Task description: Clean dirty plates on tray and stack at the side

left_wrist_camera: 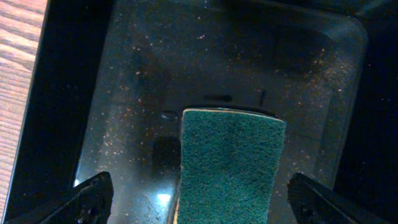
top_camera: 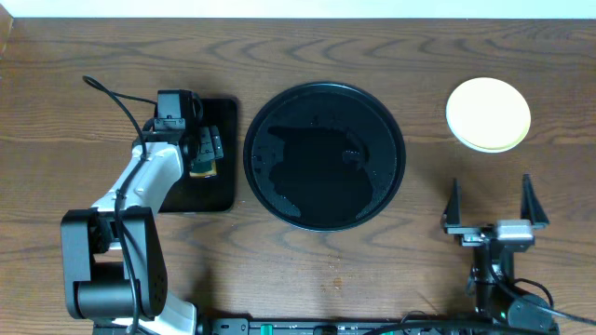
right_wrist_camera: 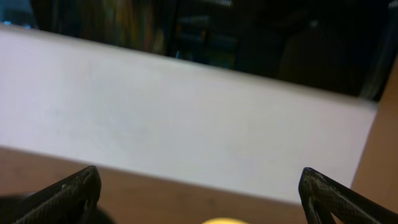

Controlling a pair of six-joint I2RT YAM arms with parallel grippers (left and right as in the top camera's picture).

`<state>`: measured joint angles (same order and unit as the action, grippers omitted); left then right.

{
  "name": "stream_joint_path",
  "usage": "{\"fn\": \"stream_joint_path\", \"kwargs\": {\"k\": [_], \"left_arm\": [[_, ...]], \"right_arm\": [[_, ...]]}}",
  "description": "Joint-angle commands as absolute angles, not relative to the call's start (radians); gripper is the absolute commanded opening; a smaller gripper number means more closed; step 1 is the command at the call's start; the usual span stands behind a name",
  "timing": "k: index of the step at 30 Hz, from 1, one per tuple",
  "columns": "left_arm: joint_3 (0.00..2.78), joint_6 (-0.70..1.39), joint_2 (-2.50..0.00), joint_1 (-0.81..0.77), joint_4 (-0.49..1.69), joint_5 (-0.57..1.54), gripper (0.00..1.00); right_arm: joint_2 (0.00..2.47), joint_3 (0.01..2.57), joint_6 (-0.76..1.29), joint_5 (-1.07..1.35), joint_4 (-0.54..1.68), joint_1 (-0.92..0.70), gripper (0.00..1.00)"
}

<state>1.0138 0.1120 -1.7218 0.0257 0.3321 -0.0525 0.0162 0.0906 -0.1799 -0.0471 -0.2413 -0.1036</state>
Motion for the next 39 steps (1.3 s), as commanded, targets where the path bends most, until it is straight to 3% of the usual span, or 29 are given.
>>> {"fn": "stream_joint_path", "kwargs": {"k": [1,17,39], "left_arm": [[1.017,0.117,-1.713,0.029,0.331,-0.064,0.90],[1.016,0.117,-1.713,0.029,0.331,-0.064,0.89],[1.017,0.117,-1.713,0.029,0.331,-0.064,0.90]], "right_arm": [[0.005,0.026,-0.104,-0.025,-0.248,-0.096,0.99],[0.005,0.006,-0.097,0.016,0.082,0.015,0.99],[0.006,0.006,-0.090,0.012,0.075,0.028,0.99]]}}
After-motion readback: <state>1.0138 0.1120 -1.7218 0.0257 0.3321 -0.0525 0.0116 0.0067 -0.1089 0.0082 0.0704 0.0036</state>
